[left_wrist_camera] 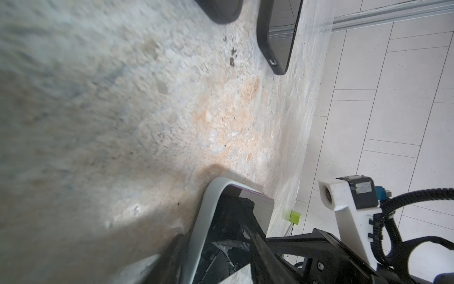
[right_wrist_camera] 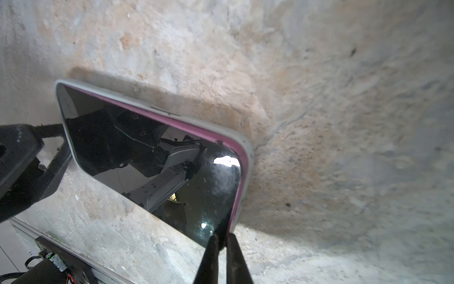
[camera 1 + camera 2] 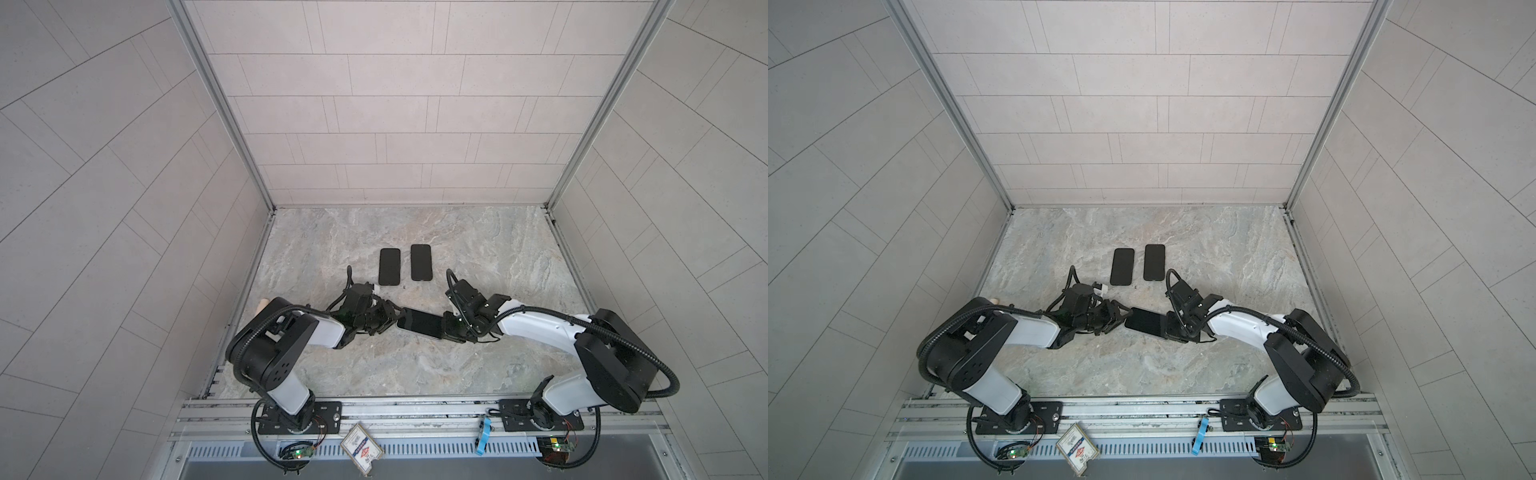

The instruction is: Put the phone into the phone case

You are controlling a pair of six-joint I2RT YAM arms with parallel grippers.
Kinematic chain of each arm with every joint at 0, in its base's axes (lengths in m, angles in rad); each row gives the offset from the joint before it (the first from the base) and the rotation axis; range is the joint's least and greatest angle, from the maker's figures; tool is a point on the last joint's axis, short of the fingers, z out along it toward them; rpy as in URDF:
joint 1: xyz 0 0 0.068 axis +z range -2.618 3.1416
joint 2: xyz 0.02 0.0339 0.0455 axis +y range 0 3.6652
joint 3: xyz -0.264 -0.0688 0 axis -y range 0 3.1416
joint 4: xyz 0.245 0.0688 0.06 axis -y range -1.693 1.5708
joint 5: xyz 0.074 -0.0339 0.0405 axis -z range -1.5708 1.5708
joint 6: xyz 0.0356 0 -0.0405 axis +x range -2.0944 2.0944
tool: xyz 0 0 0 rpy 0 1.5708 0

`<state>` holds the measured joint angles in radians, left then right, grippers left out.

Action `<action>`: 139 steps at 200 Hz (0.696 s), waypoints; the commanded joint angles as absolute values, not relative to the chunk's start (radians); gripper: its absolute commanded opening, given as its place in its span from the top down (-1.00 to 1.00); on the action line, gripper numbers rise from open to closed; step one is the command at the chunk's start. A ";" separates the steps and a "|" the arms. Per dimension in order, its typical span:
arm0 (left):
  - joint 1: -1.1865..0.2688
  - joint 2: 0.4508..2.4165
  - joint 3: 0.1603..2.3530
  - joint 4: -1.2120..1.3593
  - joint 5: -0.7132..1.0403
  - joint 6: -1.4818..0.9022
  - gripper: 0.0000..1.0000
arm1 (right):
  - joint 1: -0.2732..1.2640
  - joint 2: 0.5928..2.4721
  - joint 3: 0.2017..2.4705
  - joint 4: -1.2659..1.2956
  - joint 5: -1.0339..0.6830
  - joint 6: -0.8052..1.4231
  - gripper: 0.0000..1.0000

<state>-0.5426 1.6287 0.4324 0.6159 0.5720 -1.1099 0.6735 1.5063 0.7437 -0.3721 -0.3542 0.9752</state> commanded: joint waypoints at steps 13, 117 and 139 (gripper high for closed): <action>-0.577 1.657 0.420 0.577 0.632 -1.117 0.03 | 0.718 1.628 0.731 -0.252 -0.345 0.982 0.80; -0.581 1.646 0.425 0.549 0.631 -1.103 0.03 | 0.738 1.726 0.776 -0.267 -0.297 1.033 0.79; -0.580 1.643 0.423 0.547 0.629 -1.103 0.03 | 0.741 1.754 0.782 -0.259 -0.293 1.043 0.98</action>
